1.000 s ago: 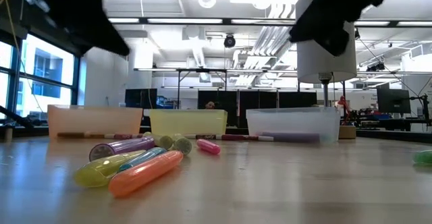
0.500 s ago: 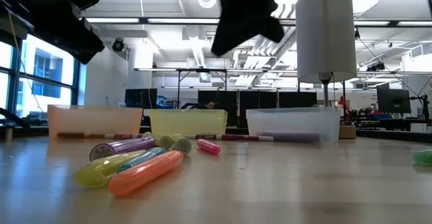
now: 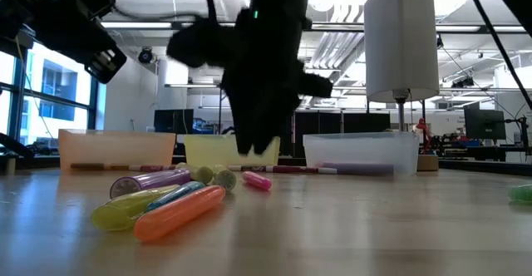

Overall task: Pick & Place Markers
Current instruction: Put the pink pen into the yellow bin

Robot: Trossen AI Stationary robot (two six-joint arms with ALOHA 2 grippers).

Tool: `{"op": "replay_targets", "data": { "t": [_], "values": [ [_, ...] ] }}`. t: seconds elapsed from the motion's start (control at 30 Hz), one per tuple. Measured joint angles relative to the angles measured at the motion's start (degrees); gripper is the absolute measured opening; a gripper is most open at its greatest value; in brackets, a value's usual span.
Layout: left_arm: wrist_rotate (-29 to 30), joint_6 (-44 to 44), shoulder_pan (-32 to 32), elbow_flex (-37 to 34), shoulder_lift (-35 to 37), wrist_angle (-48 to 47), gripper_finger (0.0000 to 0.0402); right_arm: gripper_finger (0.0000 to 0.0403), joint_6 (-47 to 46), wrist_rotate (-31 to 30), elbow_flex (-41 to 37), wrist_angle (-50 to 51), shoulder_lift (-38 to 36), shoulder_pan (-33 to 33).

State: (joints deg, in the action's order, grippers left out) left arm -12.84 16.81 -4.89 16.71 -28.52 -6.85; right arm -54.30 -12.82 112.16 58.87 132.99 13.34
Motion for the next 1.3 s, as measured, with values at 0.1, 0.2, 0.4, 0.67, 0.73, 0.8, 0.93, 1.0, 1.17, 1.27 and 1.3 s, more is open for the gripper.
{"op": "replay_targets", "data": {
  "t": [0.1, 0.2, 0.4, 0.67, 0.73, 0.8, 0.93, 1.0, 1.17, 1.27, 1.3],
  "values": [
    [-0.47, 0.18, 0.00, 0.00, -0.06, -0.30, 0.0000, 0.0126, -2.16, 0.72, -0.99, -0.17, 1.10, -0.85],
    [-1.16, 0.21, 0.00, -0.02, -0.08, -0.64, 0.0000, 0.0143, -2.25, 1.27, -1.38, -0.16, 2.00, -1.83],
    [-1.70, 0.45, 0.00, -0.01, -0.08, -0.56, 0.0000, 0.0126, -0.99, 2.46, -1.24, 0.11, 3.29, -3.39],
    [-1.62, 1.51, 0.00, 0.00, -0.08, -0.59, 0.0000, 0.0027, 8.52, 3.36, -1.20, 4.21, 3.29, -5.53],
    [-1.61, 1.67, 0.00, 0.00, -0.08, -0.57, 0.0000, 0.0027, 10.99, 3.42, -1.31, 7.98, 2.74, -6.18],
    [-1.50, 2.90, 0.00, 0.00, -0.08, -0.57, 0.0000, 0.0030, 12.87, 2.57, -1.72, 13.62, 1.82, -6.80],
    [2.38, 5.95, 0.00, 0.00, -0.08, -0.53, 0.0000, 0.0035, 14.63, -2.46, -1.70, 20.05, -4.12, -8.44],
    [5.61, 7.77, 0.00, 0.00, -0.09, -0.50, 0.0000, 0.0029, 16.95, -4.79, -1.48, 21.18, -8.53, -9.61],
    [12.48, 8.99, 0.00, 0.00, -0.10, -0.45, 0.0012, 0.0028, 25.76, -7.90, -1.66, 14.27, -15.96, -14.27],
    [14.92, 9.24, 0.00, 0.00, -0.12, -0.31, 0.0045, 0.0028, 32.24, -7.52, -1.40, 7.69, -18.69, -18.71],
    [16.40, 9.41, -0.01, 0.00, -0.28, -0.15, 0.0059, 0.0028, 34.29, -6.23, -1.36, 5.22, -18.73, -20.20]
  ]
}}
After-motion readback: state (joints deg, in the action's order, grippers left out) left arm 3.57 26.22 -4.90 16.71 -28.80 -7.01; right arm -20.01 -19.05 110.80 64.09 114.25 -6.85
